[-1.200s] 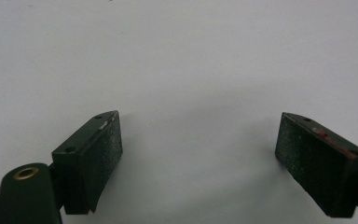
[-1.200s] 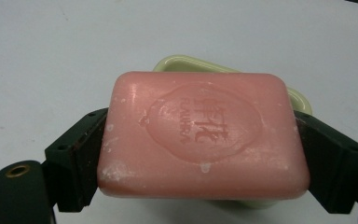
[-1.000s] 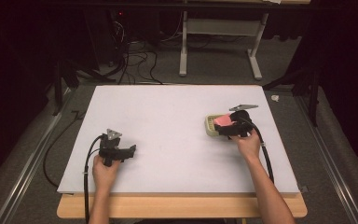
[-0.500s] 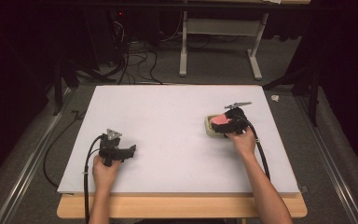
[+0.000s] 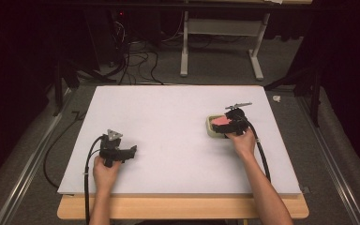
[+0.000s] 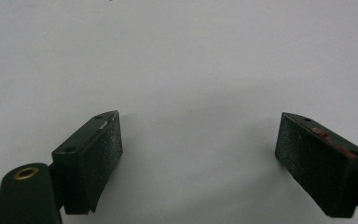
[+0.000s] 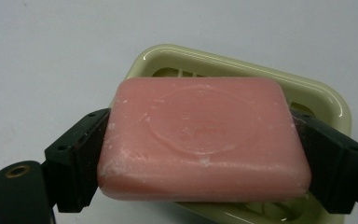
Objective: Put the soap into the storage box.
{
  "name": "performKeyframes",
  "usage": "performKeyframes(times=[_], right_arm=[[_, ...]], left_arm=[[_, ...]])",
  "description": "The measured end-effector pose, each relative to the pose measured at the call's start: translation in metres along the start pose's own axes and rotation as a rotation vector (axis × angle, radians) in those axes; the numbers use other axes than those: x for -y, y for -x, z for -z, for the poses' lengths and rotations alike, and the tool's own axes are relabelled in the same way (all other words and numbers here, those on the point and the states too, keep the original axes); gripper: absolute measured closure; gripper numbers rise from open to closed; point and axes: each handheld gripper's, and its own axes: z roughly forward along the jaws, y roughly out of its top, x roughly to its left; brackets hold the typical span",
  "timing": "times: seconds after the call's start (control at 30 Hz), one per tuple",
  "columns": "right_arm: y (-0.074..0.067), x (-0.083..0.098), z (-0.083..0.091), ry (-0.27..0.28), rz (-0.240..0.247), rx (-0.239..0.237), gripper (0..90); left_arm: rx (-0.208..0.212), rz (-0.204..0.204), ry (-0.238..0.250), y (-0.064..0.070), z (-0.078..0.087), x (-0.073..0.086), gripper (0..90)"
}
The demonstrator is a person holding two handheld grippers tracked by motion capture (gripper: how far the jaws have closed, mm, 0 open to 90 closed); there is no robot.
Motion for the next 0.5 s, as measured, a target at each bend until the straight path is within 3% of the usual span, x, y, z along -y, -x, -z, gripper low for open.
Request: performKeyframes(times=[0.5], right_arm=[[-0.0013,-0.0014,0.005,0.038,-0.006,0.006,13.2]], left_arm=[[0.0,0.0,0.0,0.0,0.0,0.0,15.1]])
